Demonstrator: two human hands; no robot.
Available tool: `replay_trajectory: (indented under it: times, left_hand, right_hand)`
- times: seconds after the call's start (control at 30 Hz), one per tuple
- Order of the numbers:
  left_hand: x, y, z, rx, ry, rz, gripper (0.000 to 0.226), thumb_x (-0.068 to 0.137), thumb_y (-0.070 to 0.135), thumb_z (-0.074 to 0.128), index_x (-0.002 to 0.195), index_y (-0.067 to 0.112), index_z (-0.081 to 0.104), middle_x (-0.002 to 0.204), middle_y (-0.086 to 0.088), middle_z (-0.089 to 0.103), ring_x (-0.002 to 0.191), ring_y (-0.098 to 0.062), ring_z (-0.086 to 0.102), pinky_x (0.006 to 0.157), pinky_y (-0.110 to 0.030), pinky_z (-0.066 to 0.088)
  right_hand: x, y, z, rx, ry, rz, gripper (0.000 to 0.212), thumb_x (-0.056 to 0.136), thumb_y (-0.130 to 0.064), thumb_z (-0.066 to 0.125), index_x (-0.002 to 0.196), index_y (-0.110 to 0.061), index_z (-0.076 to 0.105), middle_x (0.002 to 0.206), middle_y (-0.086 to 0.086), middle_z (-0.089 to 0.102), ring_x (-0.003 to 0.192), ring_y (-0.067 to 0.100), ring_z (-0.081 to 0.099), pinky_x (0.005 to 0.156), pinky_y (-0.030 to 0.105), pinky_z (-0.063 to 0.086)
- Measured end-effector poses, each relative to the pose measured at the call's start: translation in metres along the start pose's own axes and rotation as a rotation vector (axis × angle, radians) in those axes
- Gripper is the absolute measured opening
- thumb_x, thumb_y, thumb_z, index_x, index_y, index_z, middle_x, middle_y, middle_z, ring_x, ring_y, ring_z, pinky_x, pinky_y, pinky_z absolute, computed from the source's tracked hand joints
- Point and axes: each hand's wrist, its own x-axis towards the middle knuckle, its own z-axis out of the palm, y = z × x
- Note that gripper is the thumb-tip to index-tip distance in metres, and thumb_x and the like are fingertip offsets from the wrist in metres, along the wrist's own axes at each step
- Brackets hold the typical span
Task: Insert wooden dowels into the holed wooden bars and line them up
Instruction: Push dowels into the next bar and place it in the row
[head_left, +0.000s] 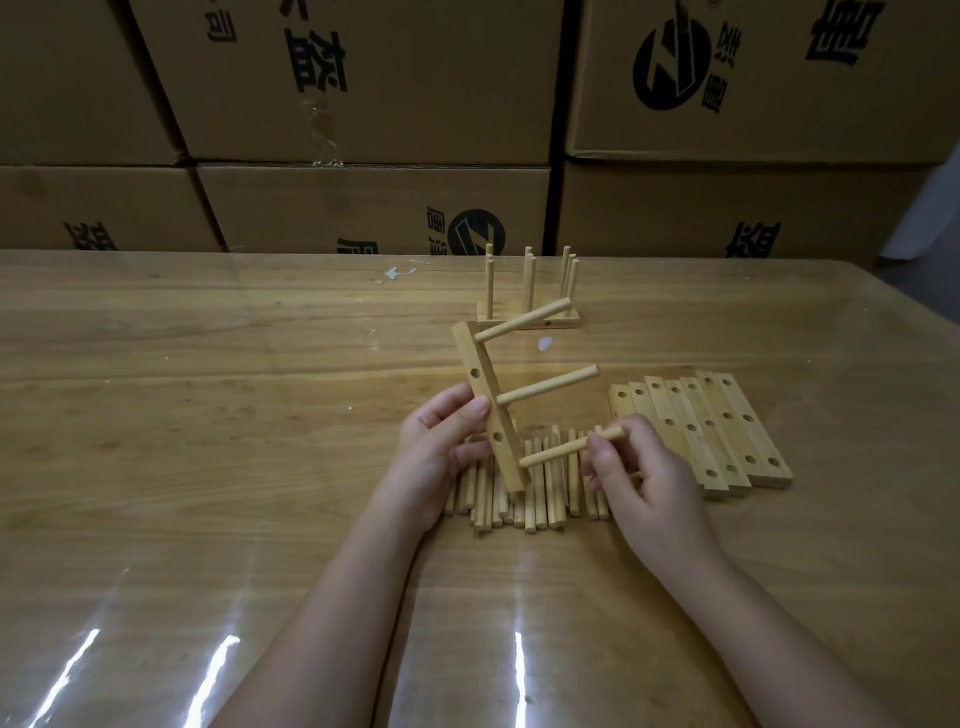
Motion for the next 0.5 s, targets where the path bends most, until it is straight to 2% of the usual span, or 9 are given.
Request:
replay_trajectory:
  times: [0.1,0.2,0.4,0.5]
  left_hand:
    - [-0.0010,0.0005,0.0010,0.015,-0.017,-0.017,0.018,0.078,0.016,0.066,0.093,0.011,0.075,0.083,-0.007,0.074,0.072,-0.014,0.070,0.059,-0.024,0.057]
    - [-0.0013,0.0015,0.0001,0.020,-0.031,-0.029,0.018,0.079,0.018,0.066,0.093,0.012,0.076,0.084,-0.008,0.073,0.073,-0.015,0.070,0.059,-0.023,0.057]
    - [-0.0022,0.0001,-0.0041,0.046,-0.037,-0.040,0.024,0.077,0.028,0.072,0.095,0.013,0.076,0.086,-0.008,0.070,0.072,-0.013,0.067,0.062,-0.021,0.057]
    - [-0.0017,0.0001,-0.0042,0.050,-0.032,-0.056,0.029,0.072,0.035,0.075,0.092,0.014,0.077,0.080,-0.005,0.070,0.066,-0.009,0.065,0.059,-0.018,0.054]
  right_hand:
    - [-0.0004,-0.0003,0.0014,0.017,0.016,0.005,0.015,0.089,-0.052,0.039,0.090,-0.038,0.047,0.069,-0.006,0.061,0.060,0.008,0.060,0.053,0.038,0.052]
    - [0.0001,-0.0014,0.0006,0.057,-0.012,0.022,0.019,0.088,-0.052,0.039,0.087,-0.035,0.049,0.069,-0.004,0.061,0.061,0.009,0.061,0.055,0.037,0.052]
    - [0.0005,-0.0043,-0.0005,0.205,-0.092,0.109,0.028,0.085,-0.043,0.044,0.076,-0.019,0.054,0.069,-0.002,0.062,0.059,0.006,0.060,0.055,0.019,0.048]
    - [-0.0009,-0.0072,0.0029,0.271,-0.142,0.151,0.034,0.085,-0.043,0.044,0.074,-0.012,0.054,0.063,-0.001,0.060,0.055,0.010,0.057,0.054,0.026,0.049]
